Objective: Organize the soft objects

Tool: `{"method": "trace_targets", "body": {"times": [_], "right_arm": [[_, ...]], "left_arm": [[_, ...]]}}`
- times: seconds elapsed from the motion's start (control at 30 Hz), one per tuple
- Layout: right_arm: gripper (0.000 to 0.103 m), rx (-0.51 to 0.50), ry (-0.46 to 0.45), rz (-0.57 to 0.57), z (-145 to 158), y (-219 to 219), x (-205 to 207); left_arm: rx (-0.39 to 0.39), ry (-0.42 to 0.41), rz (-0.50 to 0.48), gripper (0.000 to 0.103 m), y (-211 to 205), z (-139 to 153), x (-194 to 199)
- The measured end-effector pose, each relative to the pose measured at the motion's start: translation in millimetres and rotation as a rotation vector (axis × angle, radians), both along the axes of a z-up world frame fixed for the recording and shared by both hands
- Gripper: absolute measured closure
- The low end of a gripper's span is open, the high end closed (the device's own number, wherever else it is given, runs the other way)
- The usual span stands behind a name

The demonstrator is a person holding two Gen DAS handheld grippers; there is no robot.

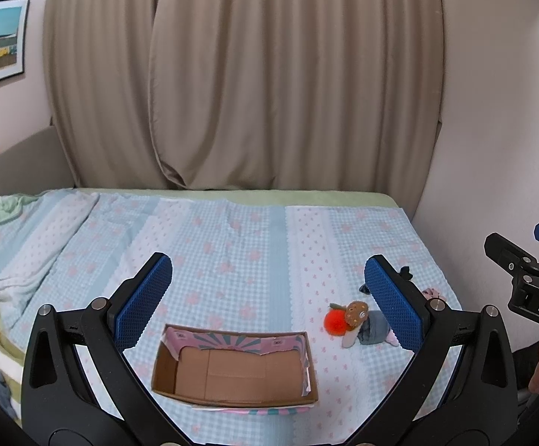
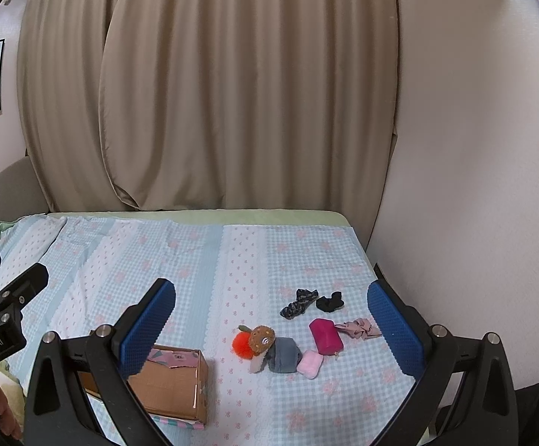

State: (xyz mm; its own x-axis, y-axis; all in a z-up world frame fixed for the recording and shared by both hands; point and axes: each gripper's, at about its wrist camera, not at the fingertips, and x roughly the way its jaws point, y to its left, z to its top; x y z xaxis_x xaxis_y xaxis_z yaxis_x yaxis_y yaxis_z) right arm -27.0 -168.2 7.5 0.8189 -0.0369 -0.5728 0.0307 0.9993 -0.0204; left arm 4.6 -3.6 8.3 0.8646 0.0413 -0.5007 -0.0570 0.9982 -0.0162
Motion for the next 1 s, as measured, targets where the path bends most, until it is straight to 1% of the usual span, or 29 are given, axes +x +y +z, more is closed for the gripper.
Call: {"method": "trace_targets", "body": {"times": [1.0], "right_arm": [[0.000,0.000,-0.007,-0.003,-5.6,1.1,-3.6]], "left_arm": [[-0.003,0.003,-0.003,0.000,2.1,-0.5,1.6]]}}
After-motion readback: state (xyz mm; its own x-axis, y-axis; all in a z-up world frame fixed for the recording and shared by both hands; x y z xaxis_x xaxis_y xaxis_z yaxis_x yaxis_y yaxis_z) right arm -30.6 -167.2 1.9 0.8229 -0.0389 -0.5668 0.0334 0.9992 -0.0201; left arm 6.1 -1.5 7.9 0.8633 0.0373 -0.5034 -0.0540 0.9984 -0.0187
